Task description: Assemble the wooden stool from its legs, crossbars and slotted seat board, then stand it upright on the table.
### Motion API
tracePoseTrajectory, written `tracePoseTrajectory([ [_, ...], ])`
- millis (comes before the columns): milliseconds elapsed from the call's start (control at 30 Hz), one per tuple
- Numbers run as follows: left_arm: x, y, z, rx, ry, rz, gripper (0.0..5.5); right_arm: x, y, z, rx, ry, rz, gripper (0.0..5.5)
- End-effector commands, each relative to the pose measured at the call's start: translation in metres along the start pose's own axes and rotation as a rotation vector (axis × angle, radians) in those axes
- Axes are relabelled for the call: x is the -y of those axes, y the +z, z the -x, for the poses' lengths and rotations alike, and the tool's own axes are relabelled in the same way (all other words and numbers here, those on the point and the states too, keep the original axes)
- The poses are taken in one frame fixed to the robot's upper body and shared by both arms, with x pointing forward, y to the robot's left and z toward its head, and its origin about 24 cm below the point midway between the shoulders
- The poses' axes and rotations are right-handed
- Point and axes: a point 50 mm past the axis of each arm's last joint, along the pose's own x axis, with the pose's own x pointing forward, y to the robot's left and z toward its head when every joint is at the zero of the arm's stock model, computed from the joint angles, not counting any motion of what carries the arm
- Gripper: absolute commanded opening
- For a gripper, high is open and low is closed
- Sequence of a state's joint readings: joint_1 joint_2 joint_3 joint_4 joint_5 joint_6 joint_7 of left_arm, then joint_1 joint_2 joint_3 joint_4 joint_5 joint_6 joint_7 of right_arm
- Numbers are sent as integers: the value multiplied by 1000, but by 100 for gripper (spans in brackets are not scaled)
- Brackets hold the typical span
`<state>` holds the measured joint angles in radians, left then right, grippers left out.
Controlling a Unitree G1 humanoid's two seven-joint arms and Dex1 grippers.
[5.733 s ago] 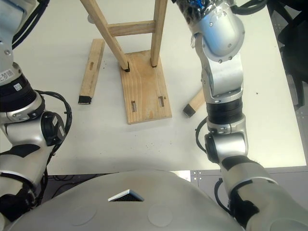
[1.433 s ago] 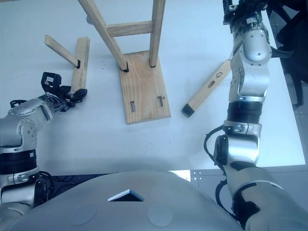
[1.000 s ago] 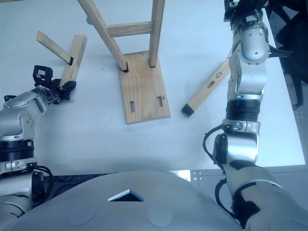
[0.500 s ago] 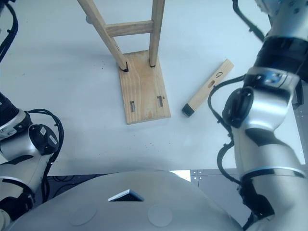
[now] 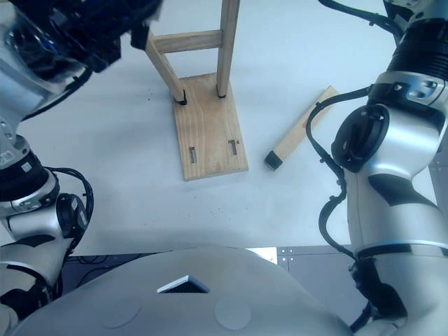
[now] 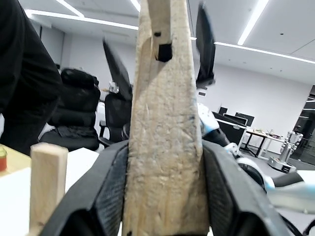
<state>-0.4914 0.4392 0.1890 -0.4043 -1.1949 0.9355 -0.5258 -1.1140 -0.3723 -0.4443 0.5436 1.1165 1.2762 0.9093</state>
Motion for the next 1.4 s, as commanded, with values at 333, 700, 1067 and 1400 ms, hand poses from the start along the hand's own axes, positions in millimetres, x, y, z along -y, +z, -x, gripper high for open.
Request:
tracePoseTrajectory([
  [333,-5,-16,5,-53,18,-4,199,-12,8,5,-33,39,11,364],
  [700,-10,-14,7,-33,39,-19,235,-13,9,10,5,11,126,230],
  [1067,-10,46,38,307,39,102,325,-8,12,34,67,-133,245,207],
  [1400,-31,39,65,295,256,133,270,-18,-40,65,-111,-173,414,206],
])
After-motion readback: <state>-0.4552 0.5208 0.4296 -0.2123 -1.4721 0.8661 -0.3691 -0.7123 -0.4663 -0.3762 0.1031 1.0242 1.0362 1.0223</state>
